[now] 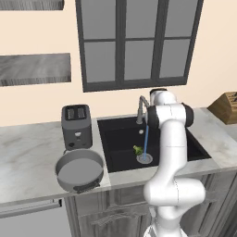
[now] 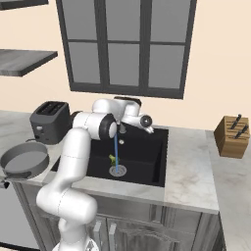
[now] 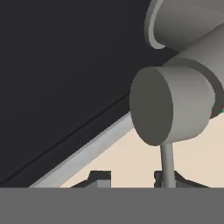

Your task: Dump the broccoli from the pot into the sink. Then turn on the water and wash the broccoli. Then turn off the water and put the broccoli back in the pot.

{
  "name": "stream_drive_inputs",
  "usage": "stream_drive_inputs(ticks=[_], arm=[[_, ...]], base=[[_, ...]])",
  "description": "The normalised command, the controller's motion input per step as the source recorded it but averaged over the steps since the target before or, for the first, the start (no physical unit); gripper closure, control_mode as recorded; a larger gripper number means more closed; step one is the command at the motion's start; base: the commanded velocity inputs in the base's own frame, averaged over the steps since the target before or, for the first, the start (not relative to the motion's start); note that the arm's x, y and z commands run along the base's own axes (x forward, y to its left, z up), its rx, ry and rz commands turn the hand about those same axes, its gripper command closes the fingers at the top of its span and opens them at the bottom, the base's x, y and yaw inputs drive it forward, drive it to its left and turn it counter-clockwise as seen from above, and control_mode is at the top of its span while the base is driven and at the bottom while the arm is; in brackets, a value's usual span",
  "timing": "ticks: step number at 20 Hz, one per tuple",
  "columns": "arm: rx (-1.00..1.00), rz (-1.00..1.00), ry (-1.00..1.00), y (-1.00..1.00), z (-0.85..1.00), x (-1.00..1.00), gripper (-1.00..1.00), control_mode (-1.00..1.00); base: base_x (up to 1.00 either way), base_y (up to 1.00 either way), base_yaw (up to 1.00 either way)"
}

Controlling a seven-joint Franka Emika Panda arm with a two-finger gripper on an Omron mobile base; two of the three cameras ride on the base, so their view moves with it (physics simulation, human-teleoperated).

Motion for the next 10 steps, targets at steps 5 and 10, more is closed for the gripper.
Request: stream_drive_inputs(ticks=[5,10], arm=[[0.16,0.11,0.0,-0.02,0.0,0.0,1.0,-1.0],[0.14,0.16,0.0,0.0,0.0,0.0,1.0,-1.0]], base=[[0.0,0.0,0.0],[0.0,0.0,0.0]])
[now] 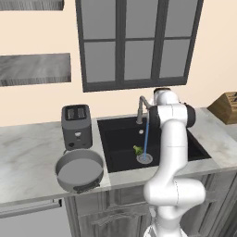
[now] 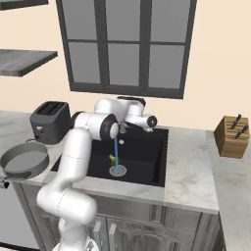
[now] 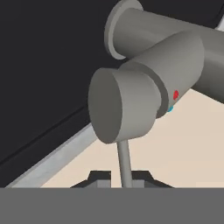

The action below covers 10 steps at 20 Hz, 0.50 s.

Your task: Dump the broccoli from the pot into the sink. Then turn on the water and wash the broccoli. Then turn off the water and put the broccoli back in the pot.

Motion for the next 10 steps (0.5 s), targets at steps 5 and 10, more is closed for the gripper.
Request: stream_drive_inputs(ticks=[5,10], arm=[[0.14,0.16,0.0,0.07,0.0,0.06,1.0,-1.0],[0.16,0.16,0.0,0.37,0.0,0.0,1.0,-1.0]], base=[[0.0,0.0,0.0],[0.0,0.0,0.0]])
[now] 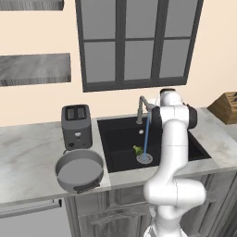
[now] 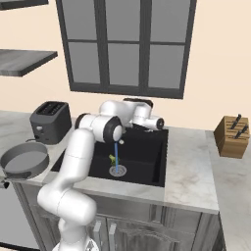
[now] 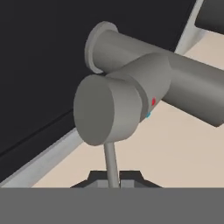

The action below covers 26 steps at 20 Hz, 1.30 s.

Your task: Dump the broccoli from the pot into the sink. Then turn on the water and wash the broccoli. Then turn off the water and put the broccoli back in the pot.

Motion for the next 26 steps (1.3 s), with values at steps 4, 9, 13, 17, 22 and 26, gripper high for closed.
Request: stream_drive_inputs(ticks=[4,9,13,17,22,26], arm=[[0.16,0.16,0.0,0.52,0.0,0.0,1.0,-1.0],[0.15,0.15,0.0,0.54,0.05,0.0,1.0,-1.0],[0.13,0.12,0.0,0.64,0.06,0.0,1.0,-1.0],[0.11,0.12,0.0,0.75,0.15,0.0,1.0,-1.0],[0.1,0.11,-0.01,0.81,0.24,0.0,1.0,-1.0],[0.09,0.08,0.0,0.86,0.27,0.0,1.0,-1.0]], base=[[0.0,0.0,0.0],[0.0,0.0,0.0],[0.0,0.0,0.0],[0.0,0.0,0.0],[0.0,0.0,0.0],[0.0,0.0,0.0]])
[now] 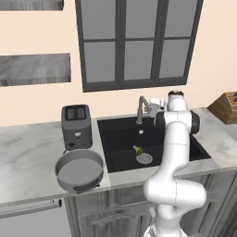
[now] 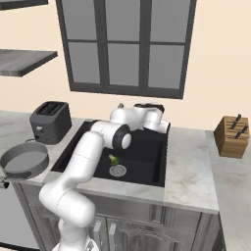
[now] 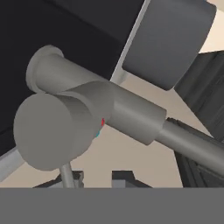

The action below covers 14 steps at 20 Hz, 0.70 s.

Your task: Dump the broccoli from the pot into the sink. Then turn on the water and wash the broccoli. Then turn off the water and put the broccoli back in the pot.

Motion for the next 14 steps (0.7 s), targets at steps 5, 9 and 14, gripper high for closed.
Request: stream_drive_inputs(ticks=[5,9,14], arm=[[0.07,0.07,-0.01,0.81,0.32,0.01,1.0,-1.0],[0.04,0.04,-0.02,0.48,0.32,0.0,1.0,-1.0],[0.0,0.0,-0.03,0.07,0.33,0.0,1.0,-1.0]], base=[[0.0,0.0,0.0],[0.0,0.0,0.0],[0.0,0.0,0.0]])
